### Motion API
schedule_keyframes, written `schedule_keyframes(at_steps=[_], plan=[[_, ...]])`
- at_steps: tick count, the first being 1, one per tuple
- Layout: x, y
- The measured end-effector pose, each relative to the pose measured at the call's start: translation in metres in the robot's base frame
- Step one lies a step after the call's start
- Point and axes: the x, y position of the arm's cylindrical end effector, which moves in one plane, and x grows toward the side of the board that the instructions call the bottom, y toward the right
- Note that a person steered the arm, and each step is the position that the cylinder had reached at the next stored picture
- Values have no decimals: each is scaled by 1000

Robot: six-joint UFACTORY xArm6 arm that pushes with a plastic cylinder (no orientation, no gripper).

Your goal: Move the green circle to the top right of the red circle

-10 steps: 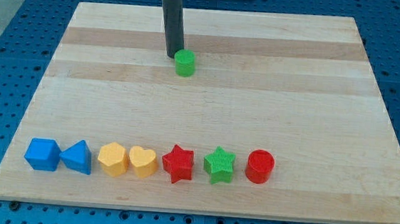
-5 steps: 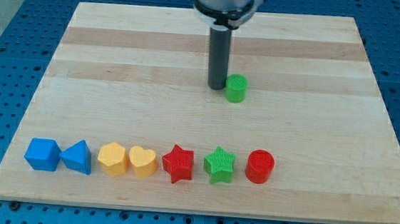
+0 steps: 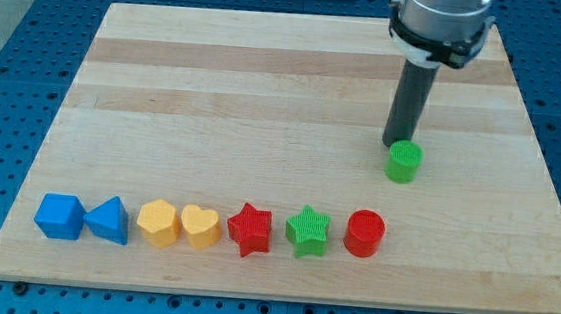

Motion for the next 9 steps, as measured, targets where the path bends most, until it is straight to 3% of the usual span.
schedule_keyframes(at_steps=[6,9], plan=[[55,46],[31,45]])
